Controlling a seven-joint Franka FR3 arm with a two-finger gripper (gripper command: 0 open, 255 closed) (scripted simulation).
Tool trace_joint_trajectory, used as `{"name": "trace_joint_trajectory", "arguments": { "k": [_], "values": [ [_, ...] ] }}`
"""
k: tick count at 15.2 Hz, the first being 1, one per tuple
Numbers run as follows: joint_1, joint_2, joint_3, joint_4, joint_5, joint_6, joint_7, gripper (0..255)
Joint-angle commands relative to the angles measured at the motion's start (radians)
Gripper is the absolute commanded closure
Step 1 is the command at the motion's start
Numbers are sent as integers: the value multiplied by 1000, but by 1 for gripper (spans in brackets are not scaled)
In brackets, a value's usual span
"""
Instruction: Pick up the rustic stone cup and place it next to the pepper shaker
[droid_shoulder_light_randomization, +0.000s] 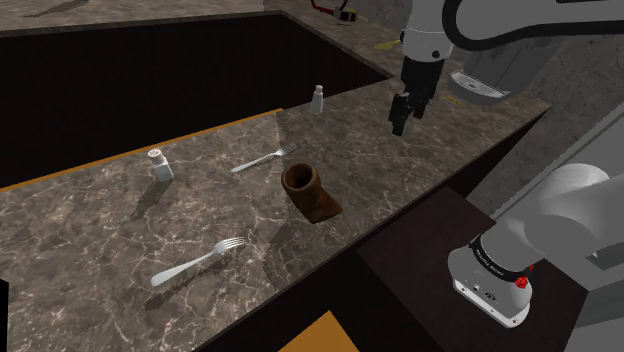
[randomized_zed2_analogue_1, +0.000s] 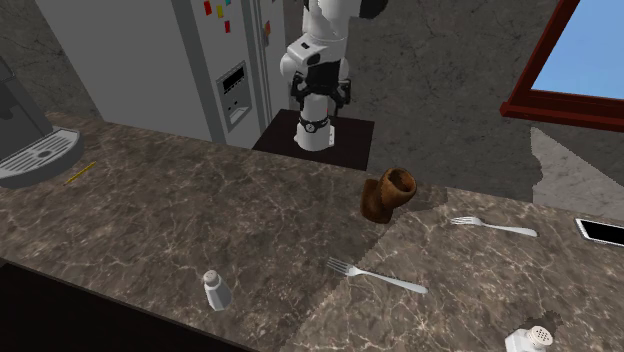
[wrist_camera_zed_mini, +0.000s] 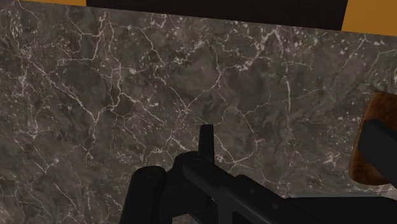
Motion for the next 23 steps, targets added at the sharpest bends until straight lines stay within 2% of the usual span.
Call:
{"name": "trace_joint_trajectory", "arguments": {
  "k": [1,9,14,19,23],
  "values": [
    [9,51,38,20,2,34,44,0],
    [41,306,190,162,-48,139,243,0],
    [69,497,264,293,-137,169,383,0],
    [126,695,300,449,-250,162,513,0],
    [124,701,294,403,-258,214,518,0]
  ]
}}
